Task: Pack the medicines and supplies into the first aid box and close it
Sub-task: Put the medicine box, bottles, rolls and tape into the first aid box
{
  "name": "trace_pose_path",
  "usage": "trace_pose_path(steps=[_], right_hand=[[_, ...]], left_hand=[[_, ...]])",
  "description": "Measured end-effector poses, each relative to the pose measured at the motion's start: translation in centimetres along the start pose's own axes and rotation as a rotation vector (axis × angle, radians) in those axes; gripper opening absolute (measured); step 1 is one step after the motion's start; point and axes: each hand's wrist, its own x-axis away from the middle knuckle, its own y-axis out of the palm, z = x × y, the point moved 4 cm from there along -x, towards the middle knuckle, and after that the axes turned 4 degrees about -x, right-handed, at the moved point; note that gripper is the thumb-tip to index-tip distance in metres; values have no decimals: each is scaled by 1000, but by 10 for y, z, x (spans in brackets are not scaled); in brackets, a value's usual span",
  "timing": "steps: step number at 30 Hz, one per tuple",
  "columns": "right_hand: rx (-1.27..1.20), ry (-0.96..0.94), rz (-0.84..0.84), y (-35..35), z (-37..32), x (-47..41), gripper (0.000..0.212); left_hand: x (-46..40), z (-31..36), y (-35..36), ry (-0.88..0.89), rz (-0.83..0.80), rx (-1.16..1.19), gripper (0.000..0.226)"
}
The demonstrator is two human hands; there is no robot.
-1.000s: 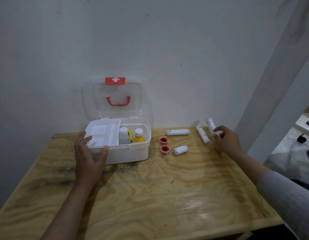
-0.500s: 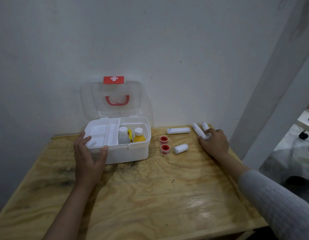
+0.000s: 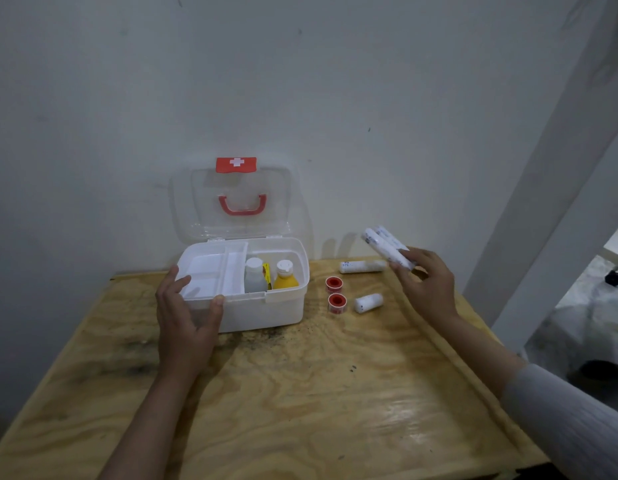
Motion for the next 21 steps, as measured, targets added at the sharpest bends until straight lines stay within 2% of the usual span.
trace_pose_path(steps=[3, 8, 15, 21], right_hand=[[-104, -102, -89, 11, -41, -6, 19], [-130, -219, -361, 42, -95, -24, 18], [300, -360, -897, 101, -137, -55, 20], [587, -398, -1166, 147, -142, -54, 24]], left_hand=[[0, -1, 0, -7, 4, -3, 62], [0, -4, 0, -11, 3, -2, 61], [1, -4, -1, -21, 11, -17, 61], [0, -3, 0, -35, 4, -14, 61]])
